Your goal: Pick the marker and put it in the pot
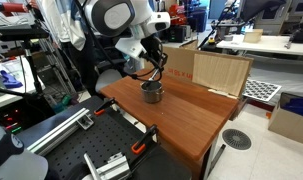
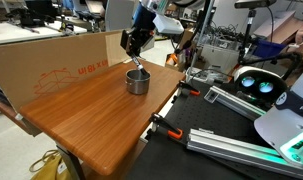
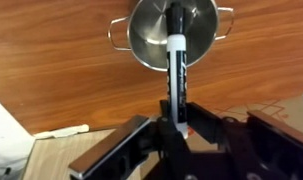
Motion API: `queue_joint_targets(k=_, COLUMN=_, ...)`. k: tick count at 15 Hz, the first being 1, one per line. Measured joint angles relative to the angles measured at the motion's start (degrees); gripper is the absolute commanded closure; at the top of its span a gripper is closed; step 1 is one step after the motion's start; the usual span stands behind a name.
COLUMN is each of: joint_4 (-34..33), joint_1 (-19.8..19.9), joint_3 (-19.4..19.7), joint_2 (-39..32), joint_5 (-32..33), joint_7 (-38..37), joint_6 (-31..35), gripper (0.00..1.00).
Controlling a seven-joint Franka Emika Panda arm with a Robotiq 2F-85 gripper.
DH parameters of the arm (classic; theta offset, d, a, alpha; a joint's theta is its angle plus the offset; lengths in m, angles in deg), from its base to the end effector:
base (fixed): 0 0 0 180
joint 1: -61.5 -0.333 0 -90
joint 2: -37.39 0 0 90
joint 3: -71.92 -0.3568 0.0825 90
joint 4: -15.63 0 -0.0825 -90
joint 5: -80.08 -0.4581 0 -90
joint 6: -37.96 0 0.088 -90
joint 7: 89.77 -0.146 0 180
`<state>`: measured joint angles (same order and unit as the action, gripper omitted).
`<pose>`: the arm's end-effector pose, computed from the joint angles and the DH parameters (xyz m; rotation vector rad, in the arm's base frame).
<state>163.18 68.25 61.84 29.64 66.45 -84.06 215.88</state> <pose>0.5319 0.0139 0.1925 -3.0100 0.1274 -0.5999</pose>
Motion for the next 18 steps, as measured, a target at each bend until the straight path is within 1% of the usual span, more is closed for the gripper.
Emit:
queue_joint_targets(k=12, joint_4=2.0, joint_1=0.5, joint_3=0.6, joint_2=-0.5, joint_5=0.3, joint_7=0.3, joint_6=2.2, gripper=0.94)
queue_joint_targets(k=18, joint_4=1.9, joint_1=0.1, joint_3=2.2, joint_2=-1.2, joint_5=1.0, joint_7=0.3, joint_6=3.5, gripper=0.94)
